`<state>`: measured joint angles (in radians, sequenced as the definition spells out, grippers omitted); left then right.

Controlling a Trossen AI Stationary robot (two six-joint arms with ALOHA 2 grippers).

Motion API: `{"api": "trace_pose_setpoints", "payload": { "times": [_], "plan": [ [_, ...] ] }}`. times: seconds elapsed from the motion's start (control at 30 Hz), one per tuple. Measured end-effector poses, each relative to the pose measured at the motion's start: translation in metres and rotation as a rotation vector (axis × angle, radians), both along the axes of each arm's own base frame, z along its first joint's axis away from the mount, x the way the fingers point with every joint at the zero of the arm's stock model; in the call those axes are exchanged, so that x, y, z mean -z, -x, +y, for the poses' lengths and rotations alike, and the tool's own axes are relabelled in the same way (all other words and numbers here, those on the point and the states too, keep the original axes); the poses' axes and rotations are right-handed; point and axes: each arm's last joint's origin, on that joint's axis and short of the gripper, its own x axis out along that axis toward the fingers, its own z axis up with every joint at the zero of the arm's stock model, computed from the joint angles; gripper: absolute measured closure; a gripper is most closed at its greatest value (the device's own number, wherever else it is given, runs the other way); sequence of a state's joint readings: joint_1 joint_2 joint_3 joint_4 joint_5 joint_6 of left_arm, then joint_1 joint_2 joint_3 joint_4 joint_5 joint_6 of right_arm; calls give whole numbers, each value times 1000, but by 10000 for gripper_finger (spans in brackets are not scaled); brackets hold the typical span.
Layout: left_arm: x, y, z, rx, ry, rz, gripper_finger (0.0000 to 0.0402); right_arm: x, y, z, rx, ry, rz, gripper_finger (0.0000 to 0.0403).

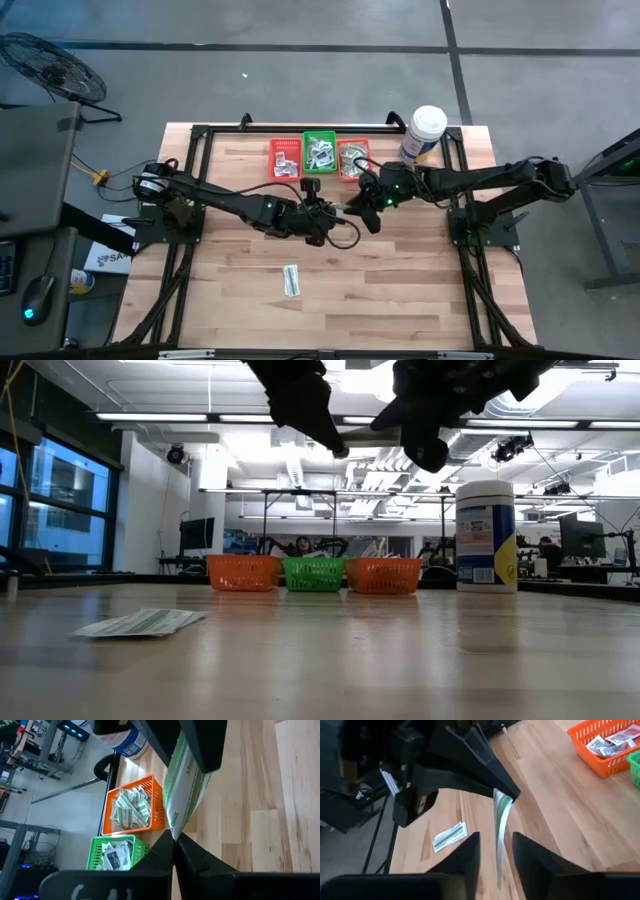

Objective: Pick & Place First Aid Supplies
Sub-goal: Put the top bandage pack into the right orange bin

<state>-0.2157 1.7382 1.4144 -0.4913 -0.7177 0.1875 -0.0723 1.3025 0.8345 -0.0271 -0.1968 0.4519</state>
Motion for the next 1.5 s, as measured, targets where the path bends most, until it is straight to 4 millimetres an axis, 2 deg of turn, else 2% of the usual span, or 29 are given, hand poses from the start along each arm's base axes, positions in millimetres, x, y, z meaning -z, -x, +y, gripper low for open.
{"api": "trace_pose_setpoints", "payload": {
  "times": [0.17, 0.23, 0.57, 0.7, 0.8, 0.9, 1.03, 1.13, 1.33, 1.5],
  "plan": [
    [0, 0, 0, 0, 1, -3, 401, 0, 0, 1, -26, -1, -5, 377],
    [0, 0, 0, 0, 1, -4, 401, 0, 0, 1, -38, 8, -7, 396],
    [0, 0, 0, 0, 1, -4, 391, 0, 0, 1, -46, 13, -9, 402],
    [0, -2, 2, 16, 30, -6, 345, 0, 0, 1, -47, 11, -9, 402],
    [0, -2, 4, 15, 49, -9, 290, 0, 0, 1, -46, 10, -9, 402],
    [0, -1, 5, -7, -8, 1, 228, 0, 1, -2, -23, 14, 1, 402],
    [-9, 11, 9, -69, -52, 17, 156, 5, 4, -14, 40, 13, 57, 402],
    [-16, 22, 15, -120, -37, 27, 123, 8, 8, -28, 112, 23, 100, 402],
    [-21, 38, 29, -170, -4, 99, 111, 11, 18, -64, 263, 31, 132, 403],
    [-11, 45, 44, -187, 40, 154, 111, 12, 28, -94, 378, 54, 144, 403]
  ]
}}
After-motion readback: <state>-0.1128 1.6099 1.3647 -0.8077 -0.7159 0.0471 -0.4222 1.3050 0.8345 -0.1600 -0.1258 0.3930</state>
